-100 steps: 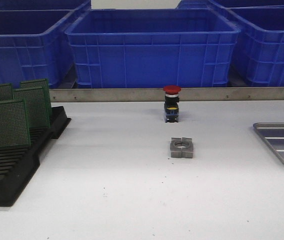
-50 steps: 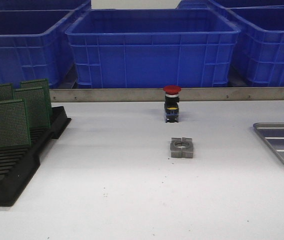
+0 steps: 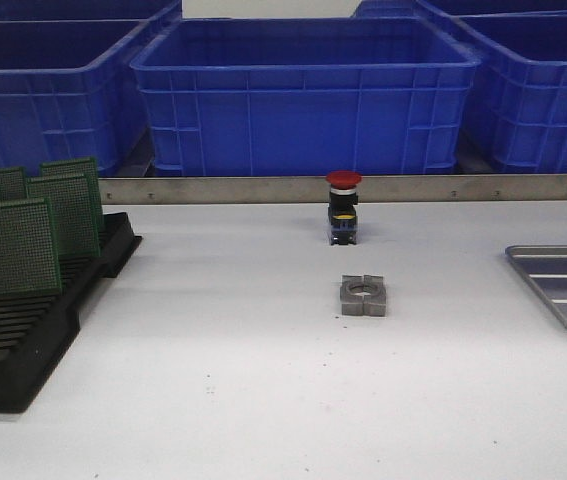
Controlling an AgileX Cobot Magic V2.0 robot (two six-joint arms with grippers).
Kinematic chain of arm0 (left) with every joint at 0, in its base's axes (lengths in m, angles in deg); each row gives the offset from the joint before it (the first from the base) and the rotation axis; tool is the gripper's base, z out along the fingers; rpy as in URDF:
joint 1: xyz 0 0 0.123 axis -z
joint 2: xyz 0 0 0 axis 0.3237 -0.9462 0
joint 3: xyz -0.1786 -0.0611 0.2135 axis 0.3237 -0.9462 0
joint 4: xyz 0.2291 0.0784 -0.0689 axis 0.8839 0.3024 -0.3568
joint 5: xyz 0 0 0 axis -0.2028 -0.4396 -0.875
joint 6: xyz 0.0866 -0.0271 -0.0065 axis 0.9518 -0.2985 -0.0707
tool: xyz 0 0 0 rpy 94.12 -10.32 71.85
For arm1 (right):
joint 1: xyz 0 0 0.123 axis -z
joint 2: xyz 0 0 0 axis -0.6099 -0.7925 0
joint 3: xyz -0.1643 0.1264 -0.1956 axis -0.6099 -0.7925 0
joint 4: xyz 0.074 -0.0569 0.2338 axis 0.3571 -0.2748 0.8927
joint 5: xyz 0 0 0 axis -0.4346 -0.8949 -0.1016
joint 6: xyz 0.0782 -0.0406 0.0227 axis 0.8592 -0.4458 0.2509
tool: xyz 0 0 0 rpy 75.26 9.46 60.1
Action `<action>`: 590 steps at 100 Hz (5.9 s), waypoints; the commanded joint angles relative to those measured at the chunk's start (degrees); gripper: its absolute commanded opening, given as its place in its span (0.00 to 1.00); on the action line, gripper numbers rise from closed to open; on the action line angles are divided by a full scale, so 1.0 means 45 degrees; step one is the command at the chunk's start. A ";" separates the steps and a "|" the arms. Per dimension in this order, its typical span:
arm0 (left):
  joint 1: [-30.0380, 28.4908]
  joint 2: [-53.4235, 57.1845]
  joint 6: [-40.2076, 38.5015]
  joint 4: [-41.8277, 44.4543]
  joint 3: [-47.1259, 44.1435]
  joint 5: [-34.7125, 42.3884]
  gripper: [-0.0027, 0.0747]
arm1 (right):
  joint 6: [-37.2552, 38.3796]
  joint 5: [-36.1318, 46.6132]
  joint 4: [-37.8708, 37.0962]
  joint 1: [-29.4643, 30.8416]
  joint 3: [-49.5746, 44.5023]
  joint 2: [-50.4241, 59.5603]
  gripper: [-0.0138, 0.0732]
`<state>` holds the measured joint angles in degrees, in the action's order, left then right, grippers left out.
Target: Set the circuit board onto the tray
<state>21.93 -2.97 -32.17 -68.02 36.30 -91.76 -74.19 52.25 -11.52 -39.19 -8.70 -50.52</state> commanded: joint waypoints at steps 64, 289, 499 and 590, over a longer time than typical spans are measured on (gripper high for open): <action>-0.0022 -0.1082 0.1879 -0.0576 0.0866 0.1445 0.80 | 0.0000 0.1086 -0.0066 0.0027 -0.0071 0.0216 0.08; -0.0022 -1.3064 1.8228 -0.5450 0.6117 -0.1299 0.01 | 0.0000 0.1086 -0.0066 0.0027 -0.0071 0.0216 0.08; 0.5010 -1.2006 1.6405 -0.9532 0.8313 -0.4521 0.01 | 0.1738 -0.8444 0.1224 0.0027 0.7781 -0.5852 0.71; 0.5010 -1.2006 1.6405 -0.9532 0.8313 -0.4521 0.01 | -1.9173 -1.2256 1.5790 -0.0166 1.0930 -1.6328 0.75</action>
<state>44.02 -59.91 42.17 -107.19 72.06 -108.96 -155.71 0.67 54.10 -39.33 36.81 -121.46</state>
